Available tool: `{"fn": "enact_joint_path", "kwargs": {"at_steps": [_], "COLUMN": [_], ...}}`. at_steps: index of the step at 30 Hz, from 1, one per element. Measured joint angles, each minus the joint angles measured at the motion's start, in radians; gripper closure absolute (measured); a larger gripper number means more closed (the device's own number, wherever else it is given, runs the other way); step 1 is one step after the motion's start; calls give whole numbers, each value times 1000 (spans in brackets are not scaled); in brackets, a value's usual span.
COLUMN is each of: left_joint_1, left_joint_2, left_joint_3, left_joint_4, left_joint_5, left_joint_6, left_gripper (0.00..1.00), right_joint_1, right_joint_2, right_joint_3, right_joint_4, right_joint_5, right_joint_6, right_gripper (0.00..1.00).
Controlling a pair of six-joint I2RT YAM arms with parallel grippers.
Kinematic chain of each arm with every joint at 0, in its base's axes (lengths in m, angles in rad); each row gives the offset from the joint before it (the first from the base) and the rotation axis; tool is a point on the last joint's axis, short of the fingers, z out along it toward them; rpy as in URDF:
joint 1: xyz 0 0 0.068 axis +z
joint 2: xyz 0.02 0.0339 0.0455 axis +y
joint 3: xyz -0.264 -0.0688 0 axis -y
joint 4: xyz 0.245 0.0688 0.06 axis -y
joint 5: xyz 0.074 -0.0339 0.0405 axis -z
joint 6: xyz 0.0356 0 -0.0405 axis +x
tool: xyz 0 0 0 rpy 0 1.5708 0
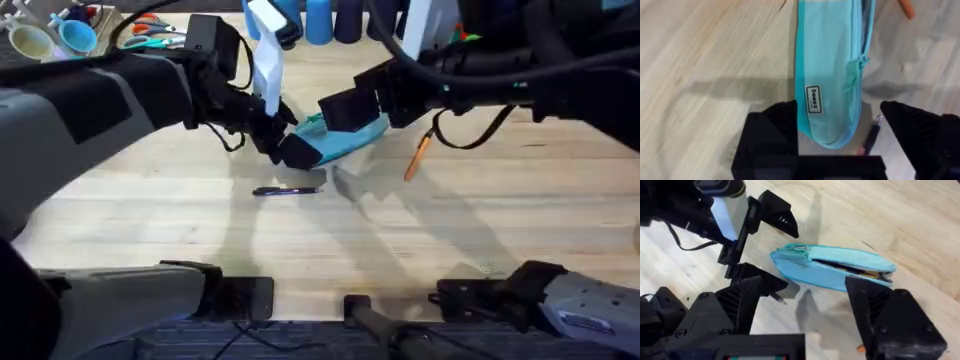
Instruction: Unzip the bag, pick up the pens from the table one at a time and place them inside, then zip the bag closed.
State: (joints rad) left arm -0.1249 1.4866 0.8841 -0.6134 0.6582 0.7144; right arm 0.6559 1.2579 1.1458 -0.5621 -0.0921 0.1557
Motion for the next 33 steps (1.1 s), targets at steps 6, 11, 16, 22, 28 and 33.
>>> {"fn": "enact_joint_path", "kwargs": {"at_steps": [6, 11, 16, 22, 28, 33], "left_joint_1": [0, -1, -2, -2, -2, -2], "left_joint_2": [-6, -127, -322, -565, -687, -731], "left_joint_3": [0, 0, 17, 30, 30, 30], "left_joint_4": [-6, -62, -130, -210, -236, -238], "left_joint_5": [-6, -61, -82, -86, -87, -87], "left_joint_6": [-110, -169, -211, -306, -328, -330], "left_gripper": [6, 6, 6, 6, 6, 6], "right_joint_1": [0, 0, -21, -90, -103, -103], "right_joint_2": [0, 0, 0, 0, 0, 0], "right_joint_3": [0, 0, 0, 0, 0, 0], "right_joint_4": [-24, -46, -46, -45, -45, -45], "right_joint_5": [3, 3, 3, 3, 3, 3], "right_joint_6": [-19, -25, -26, -27, -92, -209], "right_gripper": [5, 4, 4, 4, 5, 4]}}
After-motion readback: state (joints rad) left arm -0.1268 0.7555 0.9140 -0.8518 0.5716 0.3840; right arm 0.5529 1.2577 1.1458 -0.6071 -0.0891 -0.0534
